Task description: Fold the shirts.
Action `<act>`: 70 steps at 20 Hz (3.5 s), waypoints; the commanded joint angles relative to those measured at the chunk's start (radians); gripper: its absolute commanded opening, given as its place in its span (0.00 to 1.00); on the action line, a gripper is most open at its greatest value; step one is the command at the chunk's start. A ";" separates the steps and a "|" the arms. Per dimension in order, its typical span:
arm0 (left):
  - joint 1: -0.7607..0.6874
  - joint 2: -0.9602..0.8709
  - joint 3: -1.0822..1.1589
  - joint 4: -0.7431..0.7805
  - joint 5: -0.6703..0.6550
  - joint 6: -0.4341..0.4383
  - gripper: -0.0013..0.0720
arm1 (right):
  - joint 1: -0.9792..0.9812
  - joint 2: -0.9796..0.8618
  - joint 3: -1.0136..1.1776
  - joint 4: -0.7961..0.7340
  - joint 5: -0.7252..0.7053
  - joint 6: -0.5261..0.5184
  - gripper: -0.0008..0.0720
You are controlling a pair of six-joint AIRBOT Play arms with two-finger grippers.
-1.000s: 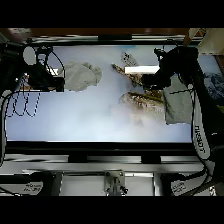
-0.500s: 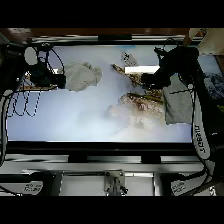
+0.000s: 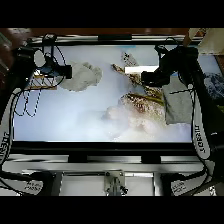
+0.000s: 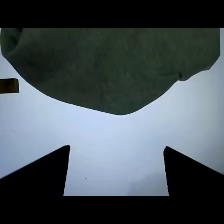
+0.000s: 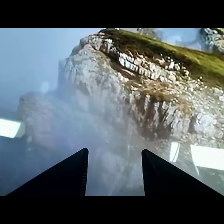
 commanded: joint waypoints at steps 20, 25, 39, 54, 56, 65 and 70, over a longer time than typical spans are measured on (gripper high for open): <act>0.087 -0.534 0.311 -0.101 0.105 0.063 0.39 | 0.004 0.000 0.000 0.119 0.010 -0.001 0.64; 0.087 -0.334 0.311 -0.111 0.044 0.063 0.07 | 0.003 0.018 0.001 0.114 0.010 -0.068 0.61; -0.352 0.446 0.049 -0.119 -0.058 0.002 0.07 | 0.003 0.703 0.001 -0.053 0.057 -0.195 0.61; -0.183 0.508 -0.524 -0.269 -0.164 -0.122 0.91 | 0.003 0.642 -0.581 -0.087 0.019 -0.138 0.89; -0.144 0.593 -0.759 -0.333 -0.141 -0.122 0.91 | 0.003 0.559 -0.645 0.014 0.021 -0.186 0.89; -0.081 0.634 -1.239 -0.660 0.305 -0.103 0.91 | 0.003 0.259 -0.659 0.243 0.023 -0.265 0.89; -0.084 0.527 -1.233 -0.706 0.391 -0.038 0.82 | 0.005 0.257 -0.659 0.243 0.033 -0.265 0.90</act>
